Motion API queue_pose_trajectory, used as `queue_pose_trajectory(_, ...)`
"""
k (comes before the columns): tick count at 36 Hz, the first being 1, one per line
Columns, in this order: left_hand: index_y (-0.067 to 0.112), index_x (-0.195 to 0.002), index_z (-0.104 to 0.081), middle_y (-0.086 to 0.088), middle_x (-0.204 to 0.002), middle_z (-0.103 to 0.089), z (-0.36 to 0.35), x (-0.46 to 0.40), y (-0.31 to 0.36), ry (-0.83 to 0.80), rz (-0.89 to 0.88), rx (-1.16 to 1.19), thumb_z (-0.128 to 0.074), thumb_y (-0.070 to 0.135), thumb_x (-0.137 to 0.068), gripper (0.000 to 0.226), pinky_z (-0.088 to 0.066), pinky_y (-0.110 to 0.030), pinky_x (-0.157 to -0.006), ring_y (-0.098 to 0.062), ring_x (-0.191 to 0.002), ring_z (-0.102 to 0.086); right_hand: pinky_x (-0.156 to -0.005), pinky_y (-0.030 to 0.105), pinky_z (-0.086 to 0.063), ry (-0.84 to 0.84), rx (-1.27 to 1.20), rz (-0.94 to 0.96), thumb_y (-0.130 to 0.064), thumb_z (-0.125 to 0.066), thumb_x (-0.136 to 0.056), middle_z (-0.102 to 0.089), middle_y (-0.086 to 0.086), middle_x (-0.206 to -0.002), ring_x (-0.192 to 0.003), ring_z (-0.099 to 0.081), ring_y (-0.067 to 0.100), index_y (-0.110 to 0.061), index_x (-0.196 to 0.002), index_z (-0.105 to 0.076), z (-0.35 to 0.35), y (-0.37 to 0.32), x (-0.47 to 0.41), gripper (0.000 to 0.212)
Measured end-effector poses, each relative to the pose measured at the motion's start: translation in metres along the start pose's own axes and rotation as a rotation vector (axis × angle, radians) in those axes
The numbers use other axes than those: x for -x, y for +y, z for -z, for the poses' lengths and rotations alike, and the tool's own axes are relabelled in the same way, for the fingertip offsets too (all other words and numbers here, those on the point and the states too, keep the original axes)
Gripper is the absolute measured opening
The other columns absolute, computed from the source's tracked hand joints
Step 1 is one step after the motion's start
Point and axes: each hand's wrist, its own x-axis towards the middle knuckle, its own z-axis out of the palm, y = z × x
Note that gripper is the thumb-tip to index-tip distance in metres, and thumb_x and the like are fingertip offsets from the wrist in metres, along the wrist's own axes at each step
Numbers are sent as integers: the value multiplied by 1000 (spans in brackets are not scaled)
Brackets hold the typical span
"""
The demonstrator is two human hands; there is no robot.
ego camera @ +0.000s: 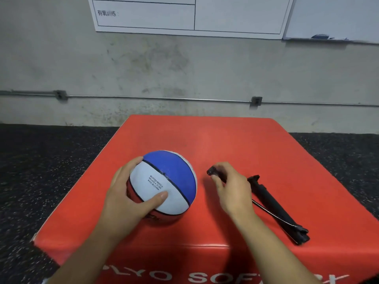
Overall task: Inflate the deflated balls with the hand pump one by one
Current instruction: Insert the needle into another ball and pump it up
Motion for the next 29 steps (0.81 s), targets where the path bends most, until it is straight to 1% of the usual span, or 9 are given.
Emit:
queue_pose_trajectory(2, 47, -143, -50, 21, -145, -52, 5, 2, -3, 16, 12, -4, -88, 64, -55, 97, -47, -45, -112, -4, -138, -48, -84, 40, -56, -66, 102, -44, -23, -73, -93, -79, -8, -104, -104, -73, 25, -32, -112, -68, -7, 7, 1, 22)
queue_pose_trajectory(4, 52, -145, -46, 24, -147, -47, 8, 4, -3, 11, 11, -17, -87, 67, -54, 100, -41, -29, -113, 5, -138, -43, -89, 40, -55, -152, 99, -65, -25, -71, -95, -79, -6, -112, -111, -72, 25, -32, -118, -68, -16, 10, 2, 23)
queue_pose_trajectory(6, 56, -149, -40, 25, -148, -40, 11, 4, -1, -30, 15, -39, -84, 71, -53, 107, -32, -11, -108, 13, -137, -37, -101, 36, -51, -197, -38, -48, -26, -64, -102, -74, -5, -126, -122, -67, 19, -30, -131, -67, -22, 0, 5, 29)
queue_pose_trajectory(8, 60, -151, -34, 25, -147, -36, 13, 3, -1, -80, 24, -54, -83, 74, -53, 110, -29, -2, -103, 14, -136, -36, -110, 31, -46, -186, -308, -43, -35, -58, -106, -66, -14, -137, -130, -60, 6, -32, -140, -62, -23, -22, 13, 35)
queue_pose_trajectory(12, 66, -151, -32, 22, -137, -36, 25, 1, -7, -146, 12, -96, -78, 79, -58, 104, -38, -18, -107, 1, -133, -41, -115, 19, -37, -262, -759, -6, -60, -55, -99, -53, -32, -147, -139, -44, -11, -43, -148, -51, -20, -64, 34, 52)
queue_pose_trajectory(16, 68, -148, -34, 19, -129, -38, 36, 0, -11, -212, 39, -91, -79, 79, -57, 102, -42, -11, -93, 0, -120, -46, -120, 25, -28, -299, -729, 97, -82, -64, -80, -32, -31, -162, -151, -28, -6, -52, -155, -33, -22, -65, 48, 87)
queue_pose_trajectory(18, 65, -148, -36, 17, -133, -39, 37, 2, -13, -208, 41, -78, -81, 77, -57, 103, -42, -14, -100, 0, -126, -45, -121, 27, -25, -316, -662, 127, -86, -66, -74, -27, -30, -164, -153, -23, -4, -54, -156, -28, -24, -62, 51, 96)
queue_pose_trajectory(23, 58, -156, -26, 22, -163, -30, 33, 9, -22, -230, 31, 9, -77, 77, -70, 102, -28, -32, -124, 3, -152, -27, -113, 14, -33, -328, -657, 150, -84, -68, -73, -40, -30, -156, -147, -37, -3, -50, -152, -38, -23, -71, 51, 91)
queue_pose_trajectory(29, 62, -153, -31, 25, -161, -37, 43, 17, -12, -190, 110, 84, -78, 80, -69, 98, -33, -42, -125, 3, -149, -35, -117, 31, -38, -355, -653, 179, -70, -73, -76, -47, -28, -153, -143, -43, -1, -53, -146, -45, -21, -83, 53, 78)
